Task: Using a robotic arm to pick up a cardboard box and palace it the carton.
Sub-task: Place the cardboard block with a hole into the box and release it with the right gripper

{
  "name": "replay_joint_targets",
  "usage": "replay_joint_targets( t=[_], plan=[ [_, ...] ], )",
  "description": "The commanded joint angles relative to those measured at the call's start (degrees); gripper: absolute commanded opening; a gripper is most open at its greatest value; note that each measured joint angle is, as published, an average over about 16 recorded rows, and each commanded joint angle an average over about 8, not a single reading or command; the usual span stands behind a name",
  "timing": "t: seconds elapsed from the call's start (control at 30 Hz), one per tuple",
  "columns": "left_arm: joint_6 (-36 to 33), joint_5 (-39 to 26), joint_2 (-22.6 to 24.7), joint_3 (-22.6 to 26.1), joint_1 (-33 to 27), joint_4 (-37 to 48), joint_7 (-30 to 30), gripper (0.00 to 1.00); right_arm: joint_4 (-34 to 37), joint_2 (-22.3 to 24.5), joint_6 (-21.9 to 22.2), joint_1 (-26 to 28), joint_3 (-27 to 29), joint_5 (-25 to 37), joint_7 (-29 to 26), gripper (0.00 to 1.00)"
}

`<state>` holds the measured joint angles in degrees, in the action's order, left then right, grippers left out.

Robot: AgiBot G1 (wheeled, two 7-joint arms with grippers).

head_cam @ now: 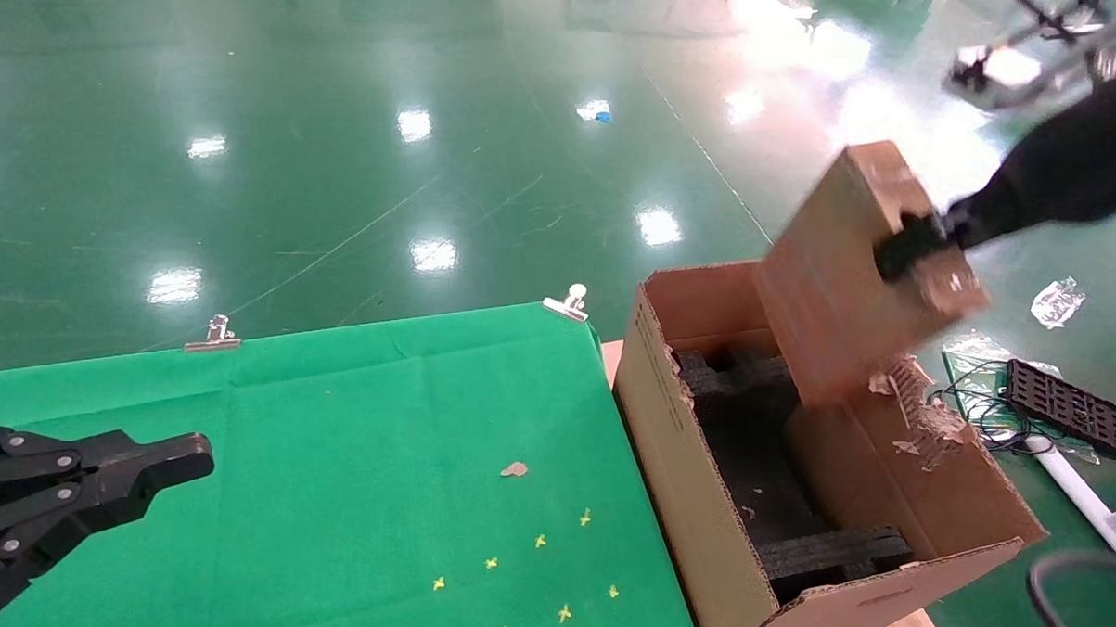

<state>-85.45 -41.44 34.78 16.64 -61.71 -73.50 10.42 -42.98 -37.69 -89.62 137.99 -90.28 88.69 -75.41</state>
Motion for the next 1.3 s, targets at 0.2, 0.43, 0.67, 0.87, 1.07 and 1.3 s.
replay_joint_targets(
  t=[0.2, 0.43, 0.67, 0.87, 1.07, 1.3],
  plan=[
    [0.01, 0.02, -0.01, 0.03, -0.01, 0.0, -0.01, 1.0, 0.23, 1.68, 0.49, -3.45, -2.82, 0.08, -0.99, 0.0],
    [0.02, 0.03, -0.02, 0.05, -0.01, 0.0, -0.03, 1.0, 2.02, 0.92, 1.85, -6.47, -4.91, 2.0, -2.02, 0.0],
    [0.03, 0.05, -0.03, 0.08, -0.02, 0.0, -0.04, 1.0, 4.31, 0.02, 3.81, -10.28, -5.81, 1.97, -1.7, 0.0],
    [0.04, 0.07, -0.04, 0.1, -0.02, 0.0, -0.05, 1.0, 7.55, -1.4, 5.58, -13.86, -6.2, 1.29, -0.15, 0.0],
    [0.05, 0.08, -0.05, 0.12, -0.03, 0.0, -0.06, 1.0, 11.9, -2.95, 8.3, -18.12, -6.44, 0.54, 1.4, 0.0],
    [0.06, 0.1, -0.06, 0.14, -0.03, 0.0, -0.07, 1.0, 16.38, -3.29, 13.45, -24.2, -5.49, -2.22, 4.4, 0.0]
  ],
)
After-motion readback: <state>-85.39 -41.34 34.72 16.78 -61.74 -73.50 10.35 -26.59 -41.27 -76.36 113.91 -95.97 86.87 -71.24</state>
